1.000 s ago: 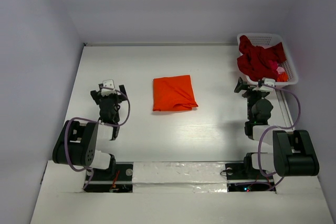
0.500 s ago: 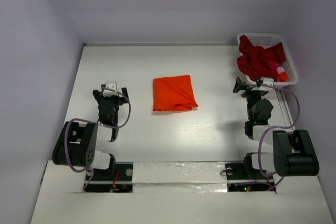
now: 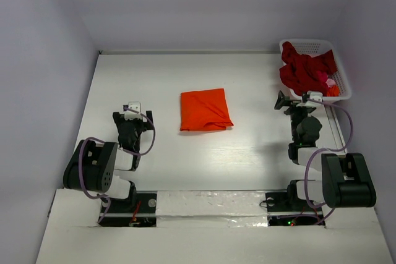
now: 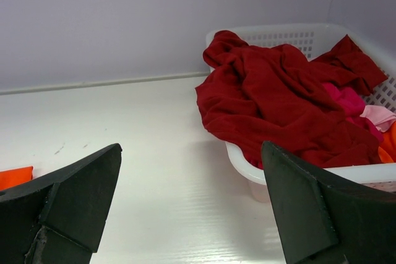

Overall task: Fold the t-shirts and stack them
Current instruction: Smooth out wrinkles on the folded tshirt

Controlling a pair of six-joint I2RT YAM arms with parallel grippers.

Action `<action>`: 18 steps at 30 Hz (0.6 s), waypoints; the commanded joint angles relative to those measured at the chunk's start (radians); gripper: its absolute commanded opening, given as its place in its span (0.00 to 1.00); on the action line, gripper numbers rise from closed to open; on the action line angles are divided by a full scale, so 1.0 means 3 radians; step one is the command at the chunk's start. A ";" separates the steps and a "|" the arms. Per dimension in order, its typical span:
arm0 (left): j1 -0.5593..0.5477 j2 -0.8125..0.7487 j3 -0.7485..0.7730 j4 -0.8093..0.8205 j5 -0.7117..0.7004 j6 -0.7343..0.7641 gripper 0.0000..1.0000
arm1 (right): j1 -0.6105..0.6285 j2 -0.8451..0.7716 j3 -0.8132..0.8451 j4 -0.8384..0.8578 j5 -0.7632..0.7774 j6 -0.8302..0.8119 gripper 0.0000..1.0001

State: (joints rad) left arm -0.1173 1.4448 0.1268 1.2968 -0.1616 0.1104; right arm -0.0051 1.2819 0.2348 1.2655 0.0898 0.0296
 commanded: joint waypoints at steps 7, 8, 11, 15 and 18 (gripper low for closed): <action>0.0084 -0.0030 0.0191 0.0985 0.0098 -0.0046 0.99 | 0.0002 0.0007 0.0352 0.0015 0.0028 -0.0063 1.00; 0.0120 -0.0020 0.0226 0.0939 0.0124 -0.0061 0.99 | 0.0002 0.0007 0.0358 0.0010 0.0028 -0.0063 1.00; 0.0120 -0.0025 0.0237 0.0913 0.0160 -0.0072 0.99 | 0.0002 0.0007 0.0363 0.0000 0.0033 -0.0063 1.00; 0.0120 -0.0025 0.0237 0.0913 0.0160 -0.0077 0.99 | 0.0002 0.0007 0.0378 -0.0046 0.0064 -0.0063 1.00; 0.0120 -0.0025 0.0237 0.0913 0.0160 -0.0077 0.99 | 0.0002 0.0007 0.0378 -0.0026 0.0064 -0.0063 1.00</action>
State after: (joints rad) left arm -0.0875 1.4448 0.1753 1.3006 -0.1303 0.0963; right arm -0.0051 1.2842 0.3172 1.2243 0.0898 0.0296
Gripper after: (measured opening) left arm 0.990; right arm 0.995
